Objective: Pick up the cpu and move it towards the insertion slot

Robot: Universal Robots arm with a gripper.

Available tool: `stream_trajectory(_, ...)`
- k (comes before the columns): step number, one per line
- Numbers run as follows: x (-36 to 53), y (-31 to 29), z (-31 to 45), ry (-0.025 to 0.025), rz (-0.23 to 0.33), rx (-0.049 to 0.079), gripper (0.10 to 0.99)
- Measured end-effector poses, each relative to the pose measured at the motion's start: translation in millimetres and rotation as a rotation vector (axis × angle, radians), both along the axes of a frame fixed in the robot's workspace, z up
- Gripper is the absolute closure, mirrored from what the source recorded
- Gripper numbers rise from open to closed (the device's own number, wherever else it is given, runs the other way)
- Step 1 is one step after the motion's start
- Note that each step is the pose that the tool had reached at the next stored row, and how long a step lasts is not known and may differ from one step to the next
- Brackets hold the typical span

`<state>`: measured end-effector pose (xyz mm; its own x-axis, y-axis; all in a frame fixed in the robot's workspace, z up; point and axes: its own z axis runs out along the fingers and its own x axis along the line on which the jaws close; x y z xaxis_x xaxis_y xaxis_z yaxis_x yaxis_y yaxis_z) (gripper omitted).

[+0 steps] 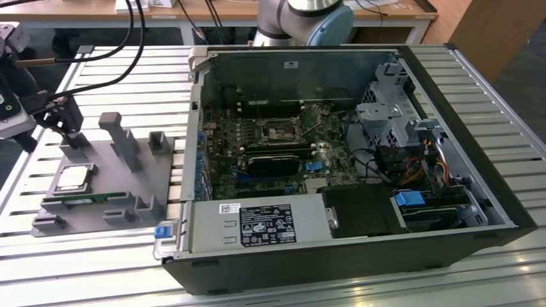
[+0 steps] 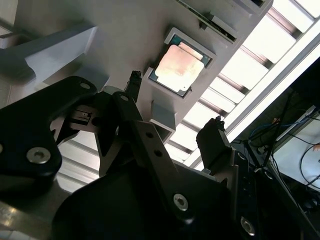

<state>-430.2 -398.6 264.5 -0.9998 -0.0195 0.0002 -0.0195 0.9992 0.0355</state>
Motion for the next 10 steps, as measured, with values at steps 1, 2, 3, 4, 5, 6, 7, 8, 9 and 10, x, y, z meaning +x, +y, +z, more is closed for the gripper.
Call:
stream_trajectory(1, 0.0, 0.0, -0.5, 0.0000, 0.000, 0.000, 0.365)
stream_trajectory(2, 0.0, 0.0, -0.9, 0.0000, 0.000, 0.000, 0.365)
stream_trajectory(3, 0.0, 0.0, -1.4, 0.0000, 0.000, -0.001, 0.365)
stream_trajectory(4, 0.0, 0.0, -1.9, 0.0000, 0.000, -0.001, 0.365)
stream_trajectory(5, 0.0, 0.0, -2.4, 0.0000, 0.000, -0.001, 0.365)
stream_trajectory(6, 0.0, 0.0, -2.9, 0.0000, 0.000, -0.001, 0.365)
stream_trajectory(7, 0.0, 0.0, -3.3, 0.0000, 0.000, -0.001, 0.365)
stream_trajectory(8, 0.0, 0.0, -3.8, 0.0000, 0.000, -0.002, 0.365)
stream_trajectory(9, 0.0, 0.0, -4.3, 0.0000, 0.000, -0.002, 0.365)
stream_trajectory(10, 0.0, 0.0, -4.8, -0.0001, 0.000, -0.002, 0.365)
